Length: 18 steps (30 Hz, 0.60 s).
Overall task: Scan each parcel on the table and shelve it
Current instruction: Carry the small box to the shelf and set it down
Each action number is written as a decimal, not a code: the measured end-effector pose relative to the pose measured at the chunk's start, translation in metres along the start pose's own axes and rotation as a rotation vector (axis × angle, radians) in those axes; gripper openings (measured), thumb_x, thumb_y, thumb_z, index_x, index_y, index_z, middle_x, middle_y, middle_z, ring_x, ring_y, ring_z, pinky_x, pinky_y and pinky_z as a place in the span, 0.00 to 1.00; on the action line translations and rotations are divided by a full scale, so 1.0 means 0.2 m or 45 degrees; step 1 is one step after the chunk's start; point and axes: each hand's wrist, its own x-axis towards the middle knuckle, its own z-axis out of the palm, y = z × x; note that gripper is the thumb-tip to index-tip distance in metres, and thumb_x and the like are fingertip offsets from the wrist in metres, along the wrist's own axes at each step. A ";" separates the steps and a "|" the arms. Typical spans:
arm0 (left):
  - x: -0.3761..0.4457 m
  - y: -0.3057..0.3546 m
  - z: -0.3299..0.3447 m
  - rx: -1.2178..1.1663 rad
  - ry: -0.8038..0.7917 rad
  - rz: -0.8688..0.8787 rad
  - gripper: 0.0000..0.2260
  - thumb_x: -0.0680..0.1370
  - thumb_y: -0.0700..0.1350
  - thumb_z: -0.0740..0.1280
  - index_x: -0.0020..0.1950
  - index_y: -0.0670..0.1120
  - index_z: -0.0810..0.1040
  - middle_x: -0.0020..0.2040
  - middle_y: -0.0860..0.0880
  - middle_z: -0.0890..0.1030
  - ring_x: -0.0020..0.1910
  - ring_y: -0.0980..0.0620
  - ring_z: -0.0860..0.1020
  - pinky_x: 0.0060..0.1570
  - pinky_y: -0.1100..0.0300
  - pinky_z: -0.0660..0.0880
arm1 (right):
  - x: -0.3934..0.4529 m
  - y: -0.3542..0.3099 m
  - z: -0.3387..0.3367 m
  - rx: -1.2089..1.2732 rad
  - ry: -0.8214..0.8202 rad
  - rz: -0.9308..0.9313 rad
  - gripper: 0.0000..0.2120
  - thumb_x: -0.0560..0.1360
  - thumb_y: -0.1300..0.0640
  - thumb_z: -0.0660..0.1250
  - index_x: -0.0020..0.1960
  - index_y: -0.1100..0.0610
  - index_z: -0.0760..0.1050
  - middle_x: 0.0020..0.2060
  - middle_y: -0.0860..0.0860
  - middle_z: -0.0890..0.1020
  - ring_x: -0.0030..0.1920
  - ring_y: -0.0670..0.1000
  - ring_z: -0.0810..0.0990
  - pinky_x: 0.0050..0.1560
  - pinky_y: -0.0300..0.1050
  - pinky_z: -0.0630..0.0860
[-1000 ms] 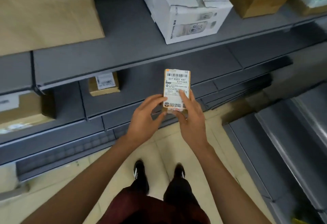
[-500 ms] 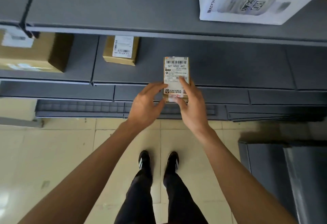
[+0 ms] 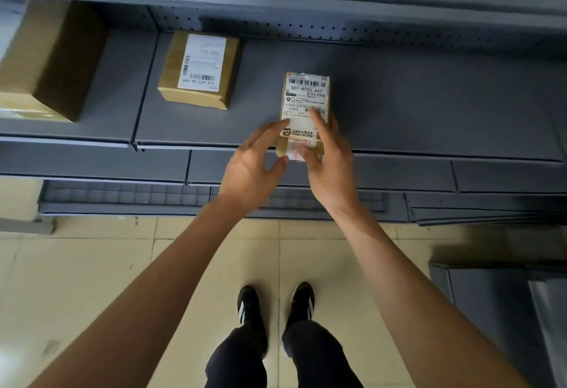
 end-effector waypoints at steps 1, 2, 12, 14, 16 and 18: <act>0.03 -0.01 0.01 -0.017 0.002 -0.007 0.28 0.79 0.39 0.71 0.77 0.52 0.69 0.71 0.51 0.75 0.64 0.51 0.78 0.54 0.45 0.81 | 0.02 0.01 0.00 -0.014 0.001 0.005 0.33 0.79 0.63 0.69 0.80 0.52 0.62 0.78 0.54 0.65 0.73 0.58 0.70 0.69 0.60 0.73; 0.05 -0.02 0.02 -0.034 0.007 -0.010 0.28 0.79 0.39 0.70 0.77 0.52 0.69 0.71 0.51 0.74 0.64 0.50 0.78 0.55 0.45 0.81 | 0.05 0.02 0.00 -0.027 -0.003 0.012 0.33 0.80 0.63 0.68 0.81 0.50 0.61 0.78 0.53 0.64 0.73 0.58 0.69 0.69 0.59 0.72; 0.32 -0.10 0.07 0.025 0.123 0.055 0.30 0.78 0.47 0.68 0.79 0.57 0.62 0.71 0.53 0.74 0.64 0.53 0.76 0.54 0.44 0.81 | 0.36 0.10 0.00 0.018 -0.007 0.008 0.32 0.81 0.66 0.65 0.81 0.53 0.59 0.76 0.55 0.67 0.72 0.57 0.70 0.71 0.58 0.70; 0.36 -0.12 0.07 0.014 0.164 0.056 0.30 0.78 0.49 0.68 0.79 0.56 0.62 0.71 0.53 0.74 0.63 0.54 0.76 0.54 0.45 0.80 | 0.41 0.11 0.01 0.018 0.027 0.014 0.31 0.81 0.65 0.65 0.81 0.53 0.60 0.75 0.55 0.69 0.72 0.57 0.71 0.71 0.58 0.70; 0.39 -0.14 0.08 0.018 0.190 0.070 0.29 0.79 0.49 0.69 0.78 0.54 0.64 0.70 0.52 0.75 0.63 0.55 0.76 0.53 0.46 0.81 | 0.45 0.12 0.03 -0.007 0.060 -0.014 0.30 0.81 0.64 0.65 0.80 0.53 0.60 0.74 0.56 0.69 0.71 0.57 0.71 0.70 0.58 0.71; 0.43 -0.15 0.09 0.035 0.201 0.105 0.28 0.79 0.48 0.69 0.77 0.53 0.65 0.69 0.51 0.76 0.63 0.54 0.76 0.52 0.46 0.81 | 0.49 0.14 0.04 -0.051 0.087 -0.052 0.29 0.81 0.63 0.65 0.80 0.54 0.61 0.74 0.57 0.70 0.70 0.57 0.71 0.68 0.58 0.72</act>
